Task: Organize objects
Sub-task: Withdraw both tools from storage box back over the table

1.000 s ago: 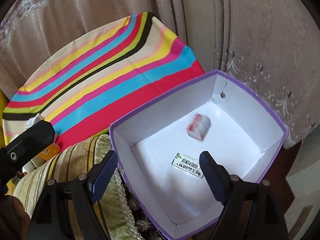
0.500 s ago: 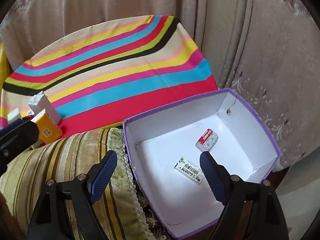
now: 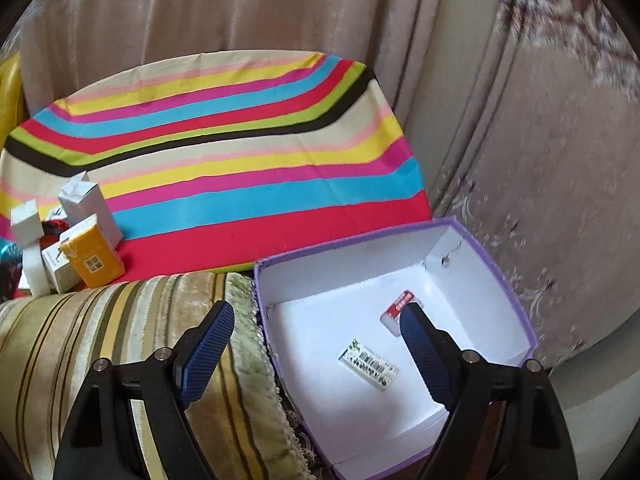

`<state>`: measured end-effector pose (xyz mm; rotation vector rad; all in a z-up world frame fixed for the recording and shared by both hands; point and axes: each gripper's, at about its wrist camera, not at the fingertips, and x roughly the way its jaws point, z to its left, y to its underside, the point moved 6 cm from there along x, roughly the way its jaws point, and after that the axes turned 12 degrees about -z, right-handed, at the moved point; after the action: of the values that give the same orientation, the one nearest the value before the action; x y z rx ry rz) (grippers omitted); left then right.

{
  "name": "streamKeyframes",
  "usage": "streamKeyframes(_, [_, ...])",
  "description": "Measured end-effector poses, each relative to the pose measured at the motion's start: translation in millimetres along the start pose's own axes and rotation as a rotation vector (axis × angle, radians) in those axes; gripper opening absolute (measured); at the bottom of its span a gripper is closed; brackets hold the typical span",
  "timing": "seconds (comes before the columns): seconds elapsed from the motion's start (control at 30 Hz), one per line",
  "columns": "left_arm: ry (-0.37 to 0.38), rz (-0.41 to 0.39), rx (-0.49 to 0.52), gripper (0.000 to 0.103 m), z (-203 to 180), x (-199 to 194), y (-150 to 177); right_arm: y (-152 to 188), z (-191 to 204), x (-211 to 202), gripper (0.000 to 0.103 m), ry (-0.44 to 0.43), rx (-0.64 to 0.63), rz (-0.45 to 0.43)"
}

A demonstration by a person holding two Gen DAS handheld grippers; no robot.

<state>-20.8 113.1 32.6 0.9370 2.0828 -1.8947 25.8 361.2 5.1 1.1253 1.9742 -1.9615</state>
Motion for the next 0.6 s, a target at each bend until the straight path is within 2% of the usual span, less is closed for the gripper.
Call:
streamKeyframes(0.1, [-0.016, -0.015, -0.053, 0.087, 24, -6, 5, -4, 12, -3, 0.086, -0.075, 0.002, -0.015])
streamKeyframes(0.2, [-0.012, -0.029, -0.092, 0.087, 38, -11, 9, -6, 27, -4, 0.086, -0.217, 0.041, -0.015])
streamKeyframes(0.27, [0.0, -0.039, -0.121, 0.087, 46, -13, 9, -7, 38, -4, 0.086, -0.276, 0.037, -0.016])
streamKeyframes(0.47, [0.009, -0.047, -0.156, 0.084, 65, -6, 5, -8, 70, 2, 0.086, -0.34, -0.021, 0.006])
streamKeyframes(0.6, [0.007, -0.053, -0.161, 0.078, 78, 2, -1, -9, 91, 8, 0.086, -0.383, -0.038, 0.028])
